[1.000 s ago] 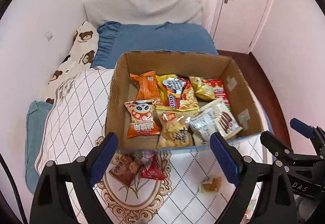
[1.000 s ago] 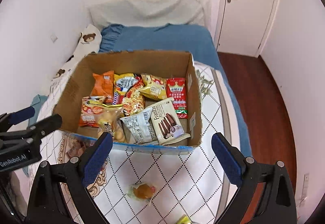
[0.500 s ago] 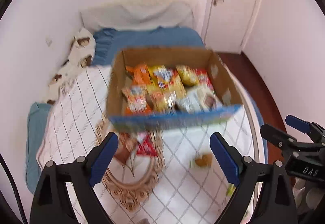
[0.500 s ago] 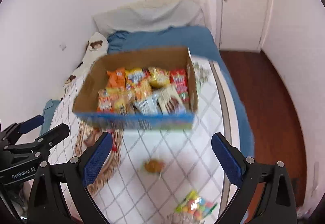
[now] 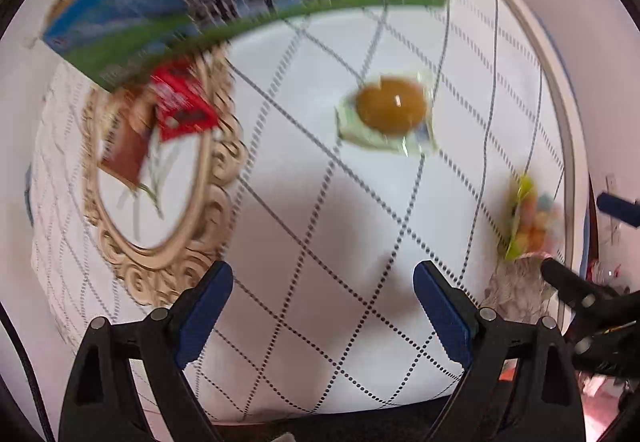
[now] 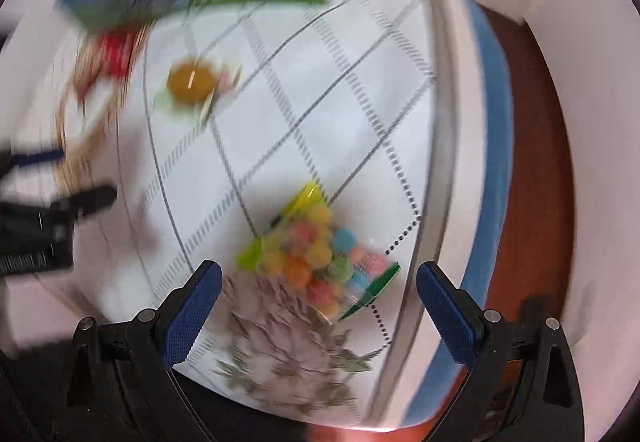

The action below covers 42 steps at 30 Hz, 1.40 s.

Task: Organize snacks
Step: 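Grasp the round yellow egg snack with left tool while right grasps candy bag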

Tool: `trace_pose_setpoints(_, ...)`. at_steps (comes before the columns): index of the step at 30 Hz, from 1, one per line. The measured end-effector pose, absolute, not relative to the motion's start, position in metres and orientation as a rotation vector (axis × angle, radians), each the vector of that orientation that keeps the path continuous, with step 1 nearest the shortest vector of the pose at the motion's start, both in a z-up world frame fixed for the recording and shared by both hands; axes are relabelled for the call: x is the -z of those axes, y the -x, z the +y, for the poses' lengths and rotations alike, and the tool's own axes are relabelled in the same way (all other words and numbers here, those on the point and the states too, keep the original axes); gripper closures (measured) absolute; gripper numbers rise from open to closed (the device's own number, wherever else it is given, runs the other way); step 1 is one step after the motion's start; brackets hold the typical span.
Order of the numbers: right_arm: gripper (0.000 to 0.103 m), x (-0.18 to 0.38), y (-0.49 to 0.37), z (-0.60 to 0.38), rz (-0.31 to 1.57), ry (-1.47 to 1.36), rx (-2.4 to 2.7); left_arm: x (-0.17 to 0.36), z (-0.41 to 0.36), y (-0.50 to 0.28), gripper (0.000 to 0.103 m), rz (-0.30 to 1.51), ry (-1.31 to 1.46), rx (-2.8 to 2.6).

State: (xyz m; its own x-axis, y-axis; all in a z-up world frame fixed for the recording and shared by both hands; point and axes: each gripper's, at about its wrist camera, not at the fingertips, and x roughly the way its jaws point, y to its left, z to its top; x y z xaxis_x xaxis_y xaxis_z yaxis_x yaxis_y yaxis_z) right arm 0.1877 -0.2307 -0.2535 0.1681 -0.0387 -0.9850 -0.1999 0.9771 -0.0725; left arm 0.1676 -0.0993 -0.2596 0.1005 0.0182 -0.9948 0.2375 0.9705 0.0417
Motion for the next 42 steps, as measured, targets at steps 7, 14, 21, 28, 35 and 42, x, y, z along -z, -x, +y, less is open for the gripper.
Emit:
trace_pose_setpoints(7, 0.022, 0.284, -0.213, -0.257, 1.389, 0.147, -0.031, 0.265, -0.107, -0.174, 0.01, 1.475, -0.223, 0.15)
trace_pose_setpoints(14, 0.022, 0.27, -0.225, -0.303, 1.379, -0.216, -0.029, 0.244, -0.112, -0.198, 0.01, 1.445, -0.177, 0.139)
trace_pose_setpoints(21, 0.037, 0.289, -0.2, -0.307, 1.446, -0.215, -0.118, 0.244, -0.13, -0.226, 0.01, 1.46, -0.221, 0.194)
trace_pose_setpoints(28, 0.035, 0.293, -0.183, -0.283, 1.473, -0.041, -0.21, 0.25, -0.155, -0.244, 0.01, 1.479, -0.315, 0.242)
trace_pose_setpoints(35, 0.035, 0.307, -0.192, -0.283, 1.47, -0.163, -0.204, 0.265, -0.208, -0.266, 0.01, 1.509, -0.405, 0.292)
trace_pose_setpoints(42, 0.034, 0.311, -0.179, -0.261, 1.509, -0.054, -0.29, 0.281, -0.218, -0.271, 0.041, 1.504, -0.401, 0.3)
